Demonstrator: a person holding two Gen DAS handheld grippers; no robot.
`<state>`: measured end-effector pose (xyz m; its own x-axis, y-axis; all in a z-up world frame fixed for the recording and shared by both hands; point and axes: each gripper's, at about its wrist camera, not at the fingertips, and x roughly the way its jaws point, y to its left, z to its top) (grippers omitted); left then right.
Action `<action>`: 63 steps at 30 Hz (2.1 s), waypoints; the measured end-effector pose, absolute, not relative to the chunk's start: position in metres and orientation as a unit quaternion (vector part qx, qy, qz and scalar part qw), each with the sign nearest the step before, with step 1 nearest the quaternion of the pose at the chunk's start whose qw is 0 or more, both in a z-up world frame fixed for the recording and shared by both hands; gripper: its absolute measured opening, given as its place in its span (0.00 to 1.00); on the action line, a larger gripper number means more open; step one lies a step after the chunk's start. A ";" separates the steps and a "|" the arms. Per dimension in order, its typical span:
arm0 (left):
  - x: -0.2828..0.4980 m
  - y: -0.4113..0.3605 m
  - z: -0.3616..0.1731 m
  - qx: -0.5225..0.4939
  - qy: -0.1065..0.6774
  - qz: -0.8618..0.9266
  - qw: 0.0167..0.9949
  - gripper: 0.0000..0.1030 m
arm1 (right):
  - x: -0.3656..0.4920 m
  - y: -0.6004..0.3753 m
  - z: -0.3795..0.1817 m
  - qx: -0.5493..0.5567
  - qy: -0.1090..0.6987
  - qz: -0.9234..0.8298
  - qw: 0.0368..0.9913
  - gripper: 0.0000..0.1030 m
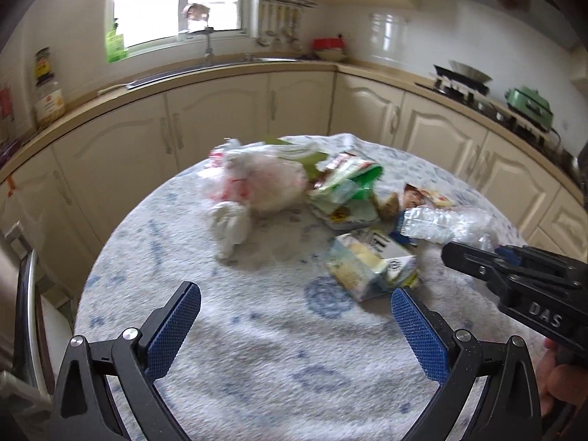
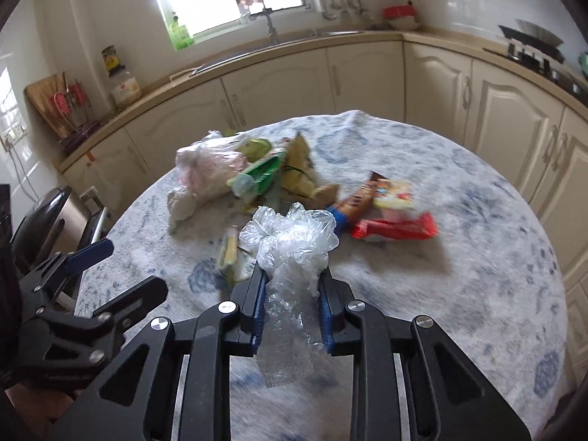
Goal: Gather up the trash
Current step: 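Grasp the crumpled clear plastic with the right tool while the left tool grasps the juice carton, then carry both items to the blue bin and open both tools over it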
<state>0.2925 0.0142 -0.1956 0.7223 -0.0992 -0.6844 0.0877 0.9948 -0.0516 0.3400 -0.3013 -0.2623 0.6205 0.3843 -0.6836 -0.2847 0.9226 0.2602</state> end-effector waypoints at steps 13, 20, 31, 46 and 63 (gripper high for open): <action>0.379 -0.044 -0.229 0.025 0.444 -0.077 0.892 0.81 | 0.317 -0.365 -0.262 0.102 0.381 0.141 0.908 0.23; 0.379 -0.047 -0.224 0.017 0.430 -0.115 0.895 0.27 | 0.303 -0.373 -0.258 0.110 0.374 0.146 0.909 0.23; 0.338 -0.048 -0.210 -0.024 0.389 -0.159 0.907 0.20 | 0.277 -0.392 -0.246 0.127 0.359 0.134 0.915 0.23; 0.262 -0.070 -0.159 -0.026 0.309 -0.211 0.927 0.20 | 0.229 -0.453 -0.207 0.146 0.304 0.088 0.937 0.23; 0.226 -0.249 -0.142 0.037 0.298 -0.391 0.870 0.20 | 0.150 -0.623 -0.221 0.196 0.287 -0.094 0.933 0.23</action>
